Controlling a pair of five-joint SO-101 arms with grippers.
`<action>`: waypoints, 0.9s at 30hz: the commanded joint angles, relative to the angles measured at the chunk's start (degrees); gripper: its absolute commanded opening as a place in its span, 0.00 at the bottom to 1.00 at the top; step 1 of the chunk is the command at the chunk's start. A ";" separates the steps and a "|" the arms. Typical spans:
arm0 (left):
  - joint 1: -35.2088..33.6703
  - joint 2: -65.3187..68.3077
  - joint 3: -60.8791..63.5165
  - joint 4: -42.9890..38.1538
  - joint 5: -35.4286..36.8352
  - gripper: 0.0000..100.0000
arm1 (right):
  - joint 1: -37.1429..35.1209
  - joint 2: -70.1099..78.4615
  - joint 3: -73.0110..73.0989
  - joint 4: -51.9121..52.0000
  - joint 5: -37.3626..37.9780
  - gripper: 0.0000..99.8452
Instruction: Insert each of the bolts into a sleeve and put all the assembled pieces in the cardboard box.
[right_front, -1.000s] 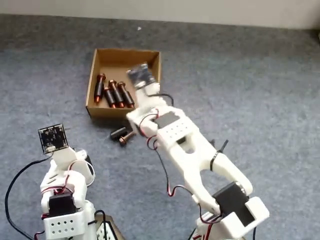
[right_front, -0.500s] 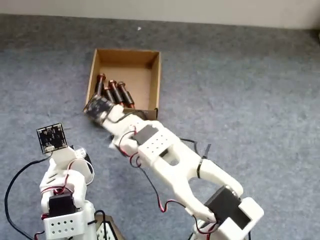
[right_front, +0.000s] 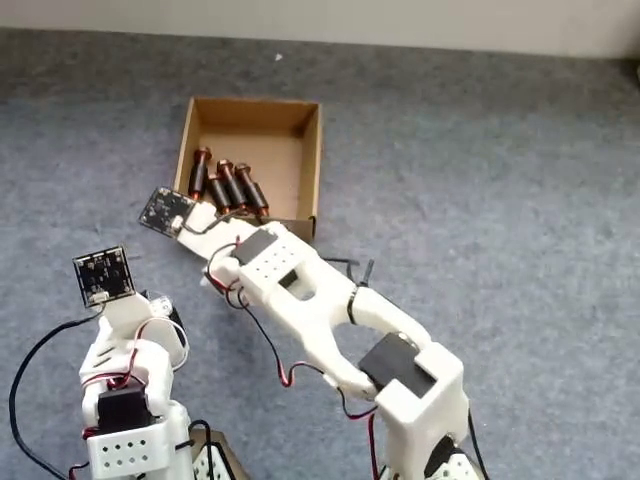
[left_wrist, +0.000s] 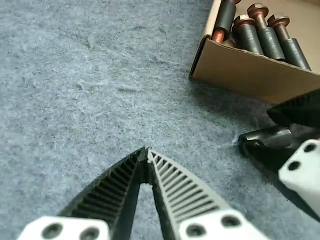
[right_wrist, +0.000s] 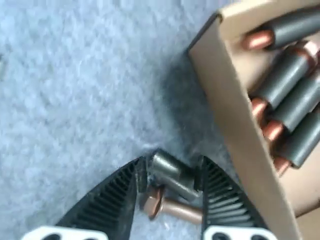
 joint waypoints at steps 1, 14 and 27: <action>-0.84 -0.31 -0.48 -1.14 -0.35 0.00 | 1.80 1.63 -2.77 0.31 0.53 0.15; -0.84 -0.31 -0.40 -1.14 -0.35 0.00 | 3.56 4.18 -4.26 10.24 5.27 0.14; -0.57 -0.31 -0.31 -1.14 -0.35 0.00 | 3.21 4.26 -4.53 6.90 1.85 0.05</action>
